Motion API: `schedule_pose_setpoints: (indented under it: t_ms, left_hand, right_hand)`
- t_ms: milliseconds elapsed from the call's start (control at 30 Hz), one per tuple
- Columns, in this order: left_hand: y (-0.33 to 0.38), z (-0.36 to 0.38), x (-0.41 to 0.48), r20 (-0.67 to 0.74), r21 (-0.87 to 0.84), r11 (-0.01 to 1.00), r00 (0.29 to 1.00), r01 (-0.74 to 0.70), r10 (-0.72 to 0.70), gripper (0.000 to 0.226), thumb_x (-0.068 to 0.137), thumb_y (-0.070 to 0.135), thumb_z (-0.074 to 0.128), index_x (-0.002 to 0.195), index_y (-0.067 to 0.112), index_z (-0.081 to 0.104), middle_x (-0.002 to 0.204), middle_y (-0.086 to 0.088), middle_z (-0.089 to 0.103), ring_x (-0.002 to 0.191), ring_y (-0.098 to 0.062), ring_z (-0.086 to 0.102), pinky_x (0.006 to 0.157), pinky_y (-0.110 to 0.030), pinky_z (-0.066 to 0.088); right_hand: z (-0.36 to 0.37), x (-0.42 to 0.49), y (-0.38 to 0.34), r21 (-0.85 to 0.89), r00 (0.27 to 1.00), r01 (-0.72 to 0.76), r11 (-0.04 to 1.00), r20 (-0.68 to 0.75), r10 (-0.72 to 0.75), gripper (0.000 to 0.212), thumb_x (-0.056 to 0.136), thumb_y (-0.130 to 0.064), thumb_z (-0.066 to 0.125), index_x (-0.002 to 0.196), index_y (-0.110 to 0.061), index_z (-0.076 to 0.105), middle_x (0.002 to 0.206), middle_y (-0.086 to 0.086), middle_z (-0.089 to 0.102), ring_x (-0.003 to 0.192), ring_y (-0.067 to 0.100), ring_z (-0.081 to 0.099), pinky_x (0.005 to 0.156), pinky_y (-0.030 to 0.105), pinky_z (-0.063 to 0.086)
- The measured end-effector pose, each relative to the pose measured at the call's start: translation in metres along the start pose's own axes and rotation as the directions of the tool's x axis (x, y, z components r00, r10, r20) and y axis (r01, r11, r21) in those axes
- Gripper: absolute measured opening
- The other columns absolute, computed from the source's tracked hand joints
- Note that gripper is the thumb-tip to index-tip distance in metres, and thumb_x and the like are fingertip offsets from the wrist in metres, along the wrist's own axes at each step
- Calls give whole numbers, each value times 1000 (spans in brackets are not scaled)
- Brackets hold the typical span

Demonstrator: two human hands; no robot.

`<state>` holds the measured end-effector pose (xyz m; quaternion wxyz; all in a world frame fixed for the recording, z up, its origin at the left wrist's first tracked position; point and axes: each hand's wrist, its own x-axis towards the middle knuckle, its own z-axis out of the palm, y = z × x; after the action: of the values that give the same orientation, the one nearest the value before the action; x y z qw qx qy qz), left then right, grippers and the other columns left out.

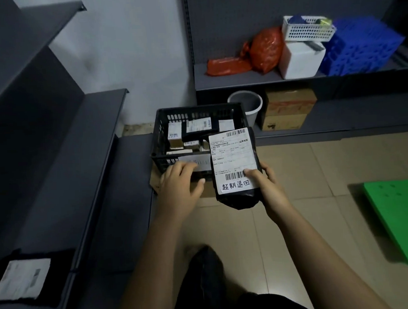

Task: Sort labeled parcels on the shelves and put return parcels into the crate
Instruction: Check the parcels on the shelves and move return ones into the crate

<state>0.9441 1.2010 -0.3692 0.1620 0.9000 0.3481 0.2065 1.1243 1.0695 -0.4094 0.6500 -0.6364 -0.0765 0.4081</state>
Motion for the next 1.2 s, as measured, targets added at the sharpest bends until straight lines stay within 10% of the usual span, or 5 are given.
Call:
schedule_pose_setpoints:
  t_ms: [667, 1200]
  left_hand:
    - [-136, 59, 286, 216, 11, 998, 974, -65, 61, 34, 92, 30, 61, 122, 14, 58, 120, -2, 56, 113, -21, 50, 96, -36, 39]
    - [-182, 214, 336, 427, -134, 927, 865, 350, -265, 49, 97, 42, 50, 139, 18, 47, 136, -1, 50, 125, -20, 45, 101, -39, 42]
  right_hand:
    - [109, 268, -62, 24, 988, -89, 996, -128, 91, 61, 74, -38, 76, 130, -32, 52, 112, 2, 71, 93, 17, 72, 74, 35, 57]
    - [103, 414, 2, -73, 903, -429, 901, -20, 428, 49, 78, -38, 75, 124, -33, 56, 115, 2, 70, 100, 22, 69, 89, 46, 56]
